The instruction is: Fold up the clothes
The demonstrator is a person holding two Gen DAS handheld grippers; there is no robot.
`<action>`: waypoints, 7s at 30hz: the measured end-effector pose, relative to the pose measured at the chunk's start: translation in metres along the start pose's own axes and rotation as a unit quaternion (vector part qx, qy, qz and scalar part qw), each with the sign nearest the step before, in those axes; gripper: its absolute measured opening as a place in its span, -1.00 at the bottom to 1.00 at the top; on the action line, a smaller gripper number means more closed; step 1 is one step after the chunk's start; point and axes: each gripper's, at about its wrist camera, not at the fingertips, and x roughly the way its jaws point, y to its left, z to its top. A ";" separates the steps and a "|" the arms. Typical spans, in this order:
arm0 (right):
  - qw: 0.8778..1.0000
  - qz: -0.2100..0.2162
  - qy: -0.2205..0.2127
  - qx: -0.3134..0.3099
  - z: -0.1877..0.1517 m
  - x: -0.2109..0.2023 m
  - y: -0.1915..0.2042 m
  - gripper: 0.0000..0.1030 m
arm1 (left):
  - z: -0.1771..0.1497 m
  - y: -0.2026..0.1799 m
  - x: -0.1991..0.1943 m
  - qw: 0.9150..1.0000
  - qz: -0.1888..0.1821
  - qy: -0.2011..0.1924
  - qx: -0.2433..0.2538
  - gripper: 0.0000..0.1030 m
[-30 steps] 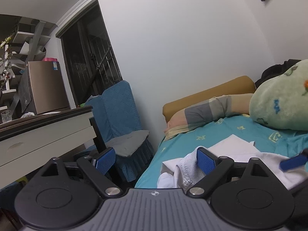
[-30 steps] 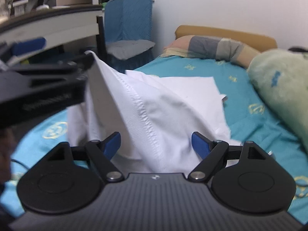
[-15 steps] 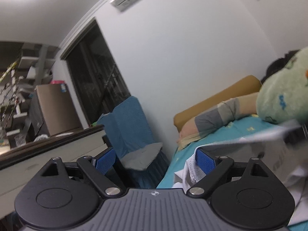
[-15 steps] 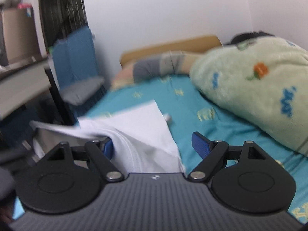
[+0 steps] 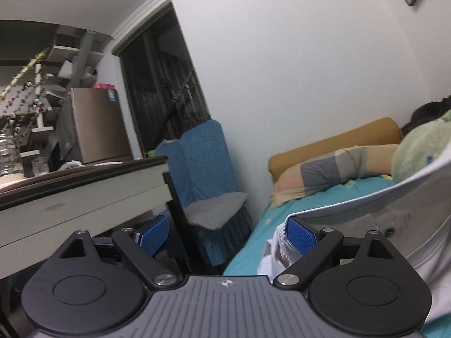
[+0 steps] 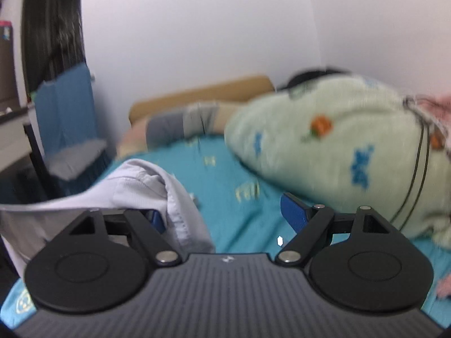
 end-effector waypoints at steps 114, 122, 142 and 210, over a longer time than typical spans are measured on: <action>0.973 0.119 0.166 -0.107 0.085 0.352 0.128 0.76 | -0.011 -0.028 0.416 0.934 -0.187 0.274 -0.131 1.00; 0.979 0.146 0.104 -0.098 0.135 0.190 0.104 0.76 | 0.070 0.027 0.246 0.953 -0.173 0.199 -0.151 1.00; 0.982 0.173 0.039 -0.067 0.068 -0.030 0.027 0.76 | 0.011 0.056 0.040 0.941 -0.184 0.206 -0.197 0.95; 0.960 0.057 0.221 0.164 -0.043 0.122 -0.034 0.76 | -0.116 0.014 0.340 0.855 -0.179 0.301 -0.383 -0.97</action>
